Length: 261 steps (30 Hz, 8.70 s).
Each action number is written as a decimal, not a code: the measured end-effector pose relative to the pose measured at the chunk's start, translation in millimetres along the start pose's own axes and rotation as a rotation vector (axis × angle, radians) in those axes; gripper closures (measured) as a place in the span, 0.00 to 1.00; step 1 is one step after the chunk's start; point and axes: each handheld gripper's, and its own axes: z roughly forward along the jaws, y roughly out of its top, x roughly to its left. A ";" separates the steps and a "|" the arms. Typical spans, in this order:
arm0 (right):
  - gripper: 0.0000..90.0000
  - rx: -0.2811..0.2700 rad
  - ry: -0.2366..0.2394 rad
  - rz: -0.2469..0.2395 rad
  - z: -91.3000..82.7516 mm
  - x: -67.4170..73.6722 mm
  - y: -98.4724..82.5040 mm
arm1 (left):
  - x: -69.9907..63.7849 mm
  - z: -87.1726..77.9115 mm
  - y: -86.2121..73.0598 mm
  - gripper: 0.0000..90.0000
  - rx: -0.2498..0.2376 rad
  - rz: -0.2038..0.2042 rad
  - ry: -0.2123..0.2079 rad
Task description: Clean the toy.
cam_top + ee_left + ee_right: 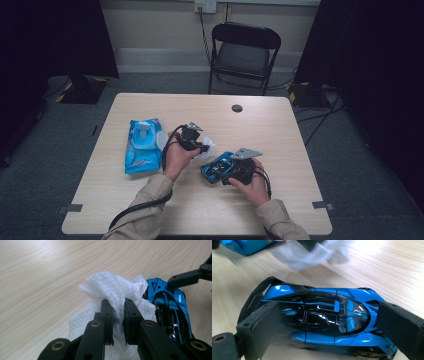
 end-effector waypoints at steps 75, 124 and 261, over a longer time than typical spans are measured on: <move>0.06 -0.021 0.010 -0.004 -0.2 -1.0 -2.8 | -13.5 9.4 -26.1 0.91 0.143 0.081 -0.030; 0.06 -0.025 0.011 -0.003 -0.2 -0.9 -3.2 | -1.1 -49.8 -41.2 0.91 0.154 0.051 -0.054; 0.06 -0.025 0.013 -0.004 -0.1 -0.4 -3.2 | -9.4 -12.7 -43.4 0.90 0.189 0.008 -0.062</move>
